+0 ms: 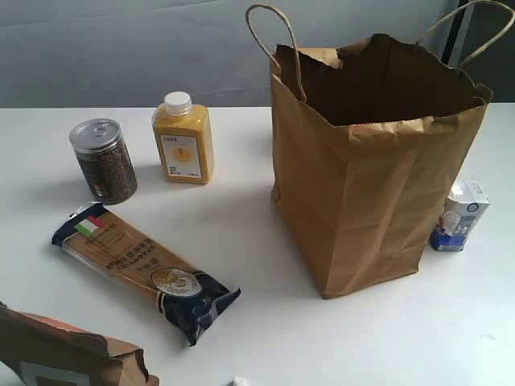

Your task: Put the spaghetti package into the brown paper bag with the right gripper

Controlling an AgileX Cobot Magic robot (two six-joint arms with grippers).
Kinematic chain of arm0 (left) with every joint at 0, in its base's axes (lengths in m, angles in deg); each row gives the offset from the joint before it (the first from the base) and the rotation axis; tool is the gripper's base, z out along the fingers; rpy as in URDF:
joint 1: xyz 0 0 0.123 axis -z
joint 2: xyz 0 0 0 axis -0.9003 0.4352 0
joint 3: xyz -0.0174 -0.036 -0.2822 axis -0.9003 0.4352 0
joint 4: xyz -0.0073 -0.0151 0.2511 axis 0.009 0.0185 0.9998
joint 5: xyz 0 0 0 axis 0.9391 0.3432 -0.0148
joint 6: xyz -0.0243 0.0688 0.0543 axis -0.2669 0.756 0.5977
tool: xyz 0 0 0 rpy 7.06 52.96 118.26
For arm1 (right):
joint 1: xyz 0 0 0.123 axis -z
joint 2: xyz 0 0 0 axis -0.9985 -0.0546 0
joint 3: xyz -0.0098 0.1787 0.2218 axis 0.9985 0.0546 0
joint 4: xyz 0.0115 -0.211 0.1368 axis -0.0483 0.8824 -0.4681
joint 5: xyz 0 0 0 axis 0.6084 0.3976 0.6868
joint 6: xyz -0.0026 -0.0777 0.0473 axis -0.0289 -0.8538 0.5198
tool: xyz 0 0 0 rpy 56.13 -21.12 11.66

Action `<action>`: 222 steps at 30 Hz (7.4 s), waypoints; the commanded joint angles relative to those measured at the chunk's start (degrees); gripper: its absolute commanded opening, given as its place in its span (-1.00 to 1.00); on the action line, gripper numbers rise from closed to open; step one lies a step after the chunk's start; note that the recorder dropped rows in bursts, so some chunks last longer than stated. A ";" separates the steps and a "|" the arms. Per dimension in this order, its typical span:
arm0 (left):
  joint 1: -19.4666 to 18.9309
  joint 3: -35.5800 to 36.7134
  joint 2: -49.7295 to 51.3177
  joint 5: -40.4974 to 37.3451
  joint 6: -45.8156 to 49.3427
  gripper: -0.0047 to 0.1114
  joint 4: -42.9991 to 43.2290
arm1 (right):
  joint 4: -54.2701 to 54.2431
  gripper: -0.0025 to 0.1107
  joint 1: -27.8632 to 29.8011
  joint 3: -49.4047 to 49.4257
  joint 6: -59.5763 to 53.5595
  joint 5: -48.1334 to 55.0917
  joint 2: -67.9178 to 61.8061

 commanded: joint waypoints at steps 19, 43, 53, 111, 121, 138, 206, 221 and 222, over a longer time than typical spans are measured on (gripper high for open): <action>0.10 0.27 0.13 0.32 -0.21 -0.92 -0.26 | -14.12 -0.96 -10.77 -16.18 -10.52 3.62 -10.95; 0.10 0.27 0.13 0.32 -0.21 -0.92 -0.26 | -20.68 -0.96 -36.00 -99.05 -22.22 55.44 -105.83; 0.10 0.27 0.13 0.32 -0.21 -0.92 -0.26 | -18.70 -0.20 -39.62 -114.77 -17.69 63.65 -125.26; 0.10 0.27 0.13 0.32 -0.21 -0.92 -0.26 | -6.99 0.54 -48.86 -130.53 -16.14 57.53 -138.94; 0.10 0.27 0.13 0.32 -0.21 -0.92 -0.26 | -2.54 0.54 -48.86 -130.53 -18.21 58.88 -145.35; 0.10 0.27 0.13 0.32 -0.21 -0.92 -0.26 | -1.52 -0.95 -47.83 -130.27 -16.92 62.20 -147.29; 0.10 0.27 0.13 0.32 -0.21 -0.92 -0.26 | 27.21 -0.96 -36.46 -96.28 -3.90 22.11 -95.04; 0.10 0.27 0.13 0.32 -0.21 -0.92 -0.26 | 20.93 -0.96 -29.54 -76.97 -4.13 11.45 -95.16; 0.10 0.27 0.13 0.32 -0.21 -0.92 -0.26 | 20.75 -0.96 -29.54 -76.00 -4.13 10.95 -95.16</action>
